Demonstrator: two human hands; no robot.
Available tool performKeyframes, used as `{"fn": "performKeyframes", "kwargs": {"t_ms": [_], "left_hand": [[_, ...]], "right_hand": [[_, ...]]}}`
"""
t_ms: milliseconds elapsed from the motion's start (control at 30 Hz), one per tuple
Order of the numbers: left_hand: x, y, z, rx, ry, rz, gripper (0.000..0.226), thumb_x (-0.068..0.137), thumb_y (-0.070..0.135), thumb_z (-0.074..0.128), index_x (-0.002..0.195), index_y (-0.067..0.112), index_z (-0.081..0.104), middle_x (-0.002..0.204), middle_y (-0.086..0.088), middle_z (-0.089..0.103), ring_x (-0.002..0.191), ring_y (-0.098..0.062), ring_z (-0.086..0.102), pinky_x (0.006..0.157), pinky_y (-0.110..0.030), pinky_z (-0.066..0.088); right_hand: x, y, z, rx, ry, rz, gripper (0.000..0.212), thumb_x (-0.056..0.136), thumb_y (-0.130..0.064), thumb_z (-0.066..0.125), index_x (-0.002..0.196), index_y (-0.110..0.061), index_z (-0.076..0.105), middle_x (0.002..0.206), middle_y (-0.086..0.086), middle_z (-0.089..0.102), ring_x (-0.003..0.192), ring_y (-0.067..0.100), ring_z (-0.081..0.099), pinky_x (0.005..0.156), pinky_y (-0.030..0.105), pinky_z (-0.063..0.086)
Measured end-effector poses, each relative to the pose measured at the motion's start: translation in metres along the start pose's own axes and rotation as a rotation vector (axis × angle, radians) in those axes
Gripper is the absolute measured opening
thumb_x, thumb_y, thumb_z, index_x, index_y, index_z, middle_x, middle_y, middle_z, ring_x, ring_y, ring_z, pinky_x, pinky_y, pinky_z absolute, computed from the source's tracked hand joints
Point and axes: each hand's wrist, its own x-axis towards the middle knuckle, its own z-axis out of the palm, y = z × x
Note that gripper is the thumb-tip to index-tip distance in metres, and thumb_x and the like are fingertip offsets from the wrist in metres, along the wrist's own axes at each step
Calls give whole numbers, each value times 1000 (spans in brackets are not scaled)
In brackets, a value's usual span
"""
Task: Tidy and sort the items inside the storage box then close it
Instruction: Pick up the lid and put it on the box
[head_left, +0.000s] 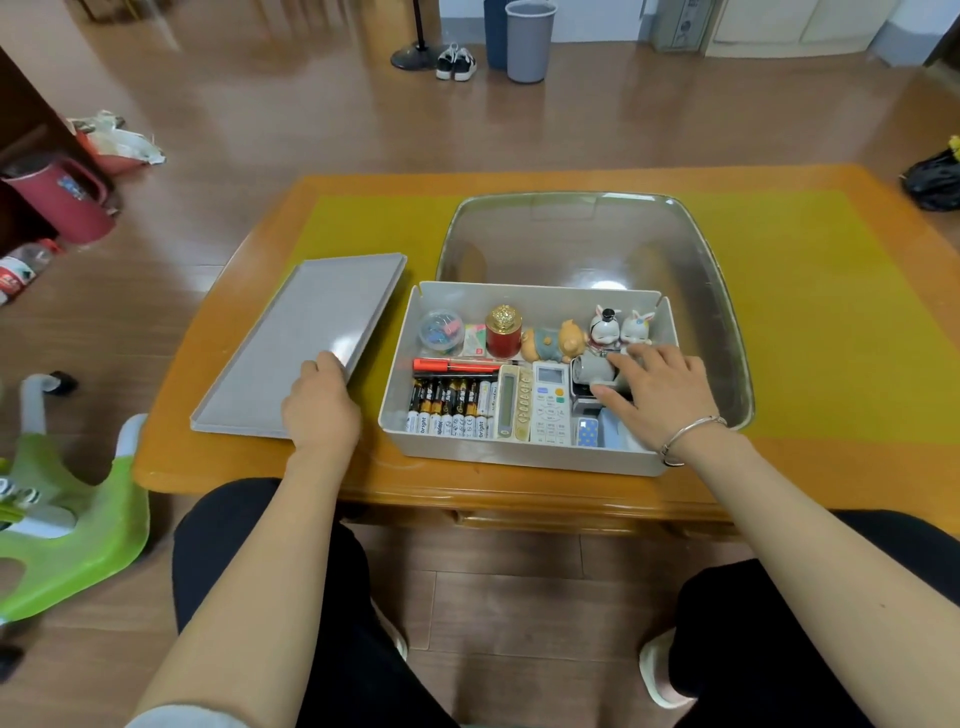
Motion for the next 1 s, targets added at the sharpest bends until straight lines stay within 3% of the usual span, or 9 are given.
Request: {"fn": "performKeyframes", "kwargs": {"t_ms": [133,300,500,633,700,867,933,1000], "left_hand": [[10,1,-18,36,138,44,26,77,-15,51,95,4,49,97,-17,55,92,-35,48,73,-44,39],[30,9,-47,76,277,79,33,70,-15,51,88,12,50,84,-9,50,82,-33,49,71,-37,21],[51,29,-85,18,460,223,29,72,-12,50,81,14,58,82,-11,59,77,-32,51,69,-32,13],[49,45,-101,-101,507,322,25,71,-12,48,81,9,57,78,-10,61,76,-31,51,76,-35,22],[45,52,-106,-160,526,371,23,74,-11,51,84,8,60,80,-10,62,78,-32,52,80,-36,25],[42,70,-120,-258,500,579,21,79,-7,56,88,12,59,89,-5,64,85,-29,53,81,-27,20],[40,76,-122,-275,459,636,14,84,0,60,90,12,58,90,-4,62,87,-29,52,81,-26,19],[37,81,-123,-319,445,665,9,88,9,64,93,12,57,93,-5,60,91,-29,50,80,-27,22]], "right_hand": [[-1,-3,0,36,40,45,50,92,-57,34,130,-29,50,135,0,50,124,23,37,95,40,32],[-1,-2,-5,123,87,121,43,91,-50,43,127,-28,52,137,-1,47,124,23,34,95,39,26],[5,5,-19,260,197,180,43,86,-35,54,128,-24,51,135,0,48,123,25,35,93,37,26],[17,9,-40,393,274,203,43,84,-26,60,126,-22,52,131,2,51,123,27,38,96,40,30],[26,12,-52,479,293,197,49,83,-24,64,129,-20,49,133,4,51,125,29,39,100,43,31],[42,13,-86,826,282,29,91,71,-20,81,145,-17,29,145,6,40,135,24,34,111,43,31],[41,12,-95,909,365,-62,71,71,-12,81,134,-16,49,139,9,47,128,21,43,110,39,33],[35,9,-102,1061,440,-60,29,75,-10,77,103,-13,68,114,15,65,99,12,61,93,28,46]]}}
